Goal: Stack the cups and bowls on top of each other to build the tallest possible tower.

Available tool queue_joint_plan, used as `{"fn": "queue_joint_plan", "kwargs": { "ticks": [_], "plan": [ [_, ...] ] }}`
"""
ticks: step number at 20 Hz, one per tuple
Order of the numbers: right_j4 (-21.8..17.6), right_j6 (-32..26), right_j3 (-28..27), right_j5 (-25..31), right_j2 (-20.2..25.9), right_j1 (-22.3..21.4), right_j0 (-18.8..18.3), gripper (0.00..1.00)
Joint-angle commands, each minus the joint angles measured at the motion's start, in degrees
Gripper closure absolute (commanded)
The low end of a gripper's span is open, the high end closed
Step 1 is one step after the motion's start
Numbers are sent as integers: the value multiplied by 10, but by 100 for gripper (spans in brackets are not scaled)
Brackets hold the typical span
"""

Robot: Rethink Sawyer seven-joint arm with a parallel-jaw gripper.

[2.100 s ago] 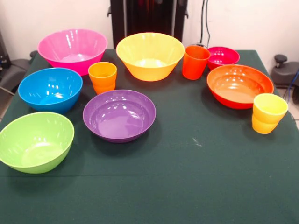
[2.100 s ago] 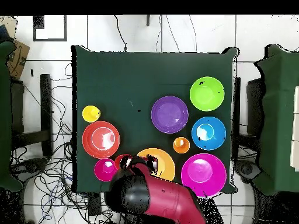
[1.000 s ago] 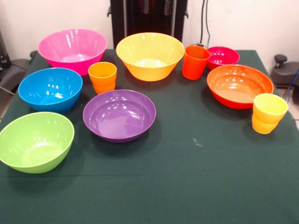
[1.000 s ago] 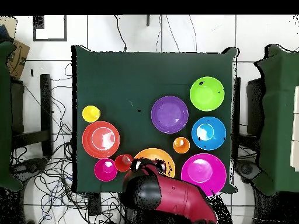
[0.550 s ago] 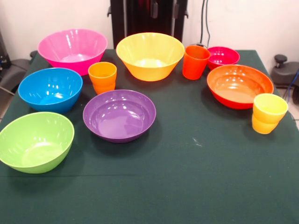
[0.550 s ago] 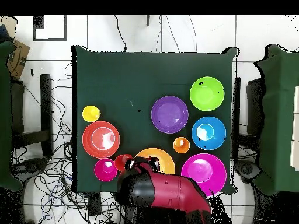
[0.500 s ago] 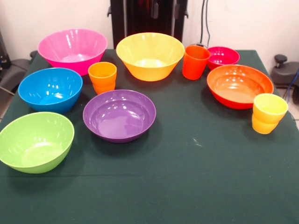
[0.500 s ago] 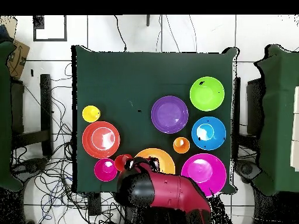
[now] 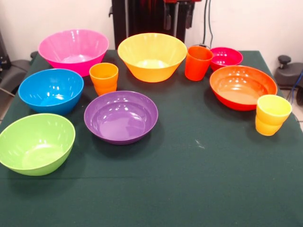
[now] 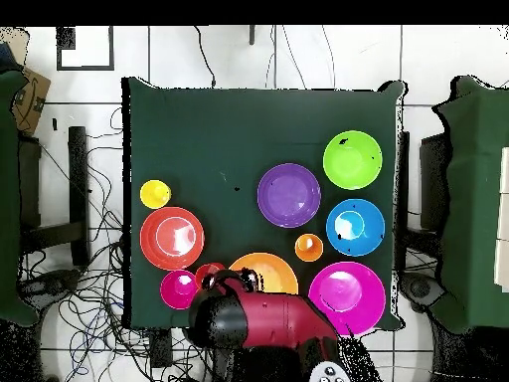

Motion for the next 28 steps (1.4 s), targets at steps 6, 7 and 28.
{"fn": "queue_joint_plan", "kwargs": {
  "ticks": [6, 7, 28],
  "plan": [
    [-28, 55, -41, -23, 35, 82, 26, 0],
    [-21, 63, -43, -23, 30, 80, 27, 0],
    [94, 145, -80, 37, -15, 110, 31, 0]
  ]
}}
